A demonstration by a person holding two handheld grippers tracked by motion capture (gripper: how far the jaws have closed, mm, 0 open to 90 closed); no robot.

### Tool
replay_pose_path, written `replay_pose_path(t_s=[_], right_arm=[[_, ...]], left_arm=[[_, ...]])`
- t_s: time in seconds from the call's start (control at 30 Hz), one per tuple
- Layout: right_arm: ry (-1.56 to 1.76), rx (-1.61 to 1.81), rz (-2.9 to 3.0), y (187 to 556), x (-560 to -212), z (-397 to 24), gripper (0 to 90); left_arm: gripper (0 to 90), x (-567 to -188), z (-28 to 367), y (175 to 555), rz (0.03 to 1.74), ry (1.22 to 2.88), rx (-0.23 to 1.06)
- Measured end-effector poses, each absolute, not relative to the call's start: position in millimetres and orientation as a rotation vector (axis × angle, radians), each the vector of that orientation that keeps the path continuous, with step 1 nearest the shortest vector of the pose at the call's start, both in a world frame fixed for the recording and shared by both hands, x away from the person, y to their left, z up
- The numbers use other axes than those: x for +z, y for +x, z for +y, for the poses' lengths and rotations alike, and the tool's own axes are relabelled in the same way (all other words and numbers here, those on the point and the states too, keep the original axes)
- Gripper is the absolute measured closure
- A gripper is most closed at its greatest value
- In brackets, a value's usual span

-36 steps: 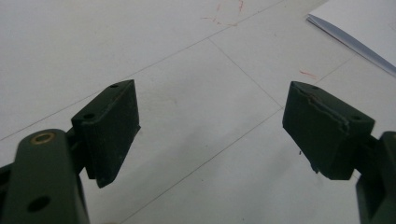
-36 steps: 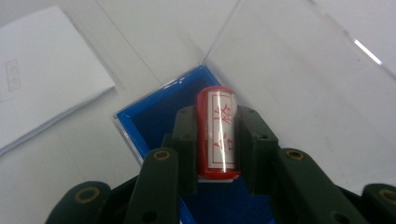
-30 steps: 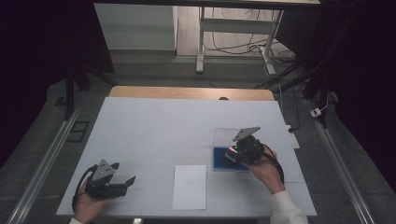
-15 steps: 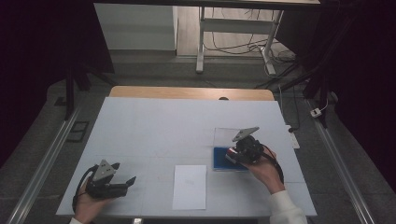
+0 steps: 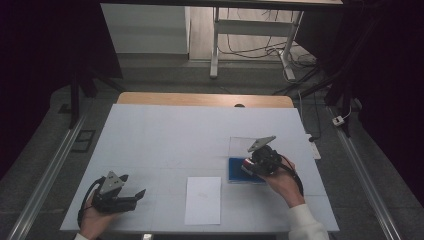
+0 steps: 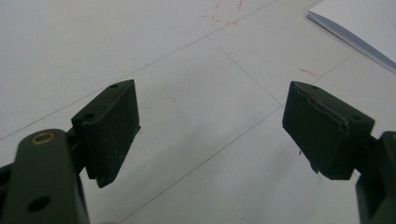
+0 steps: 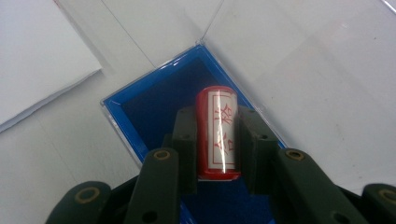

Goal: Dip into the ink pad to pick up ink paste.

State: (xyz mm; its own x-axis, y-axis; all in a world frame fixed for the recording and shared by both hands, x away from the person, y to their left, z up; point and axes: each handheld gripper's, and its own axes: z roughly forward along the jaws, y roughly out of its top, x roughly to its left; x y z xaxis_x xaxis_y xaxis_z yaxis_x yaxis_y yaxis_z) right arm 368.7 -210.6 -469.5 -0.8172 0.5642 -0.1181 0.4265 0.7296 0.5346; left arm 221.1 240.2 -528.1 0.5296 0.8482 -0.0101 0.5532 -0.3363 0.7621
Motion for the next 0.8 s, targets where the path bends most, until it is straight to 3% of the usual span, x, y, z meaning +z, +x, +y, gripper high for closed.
replay_pose_path(t_s=[0.8], right_arm=[[0.816,0.67,2.658,368.8,-473.9,-206.5,70.5]], left_arm=[[18.8,-525.4,237.9,220.2,1.14,2.024,0.51]])
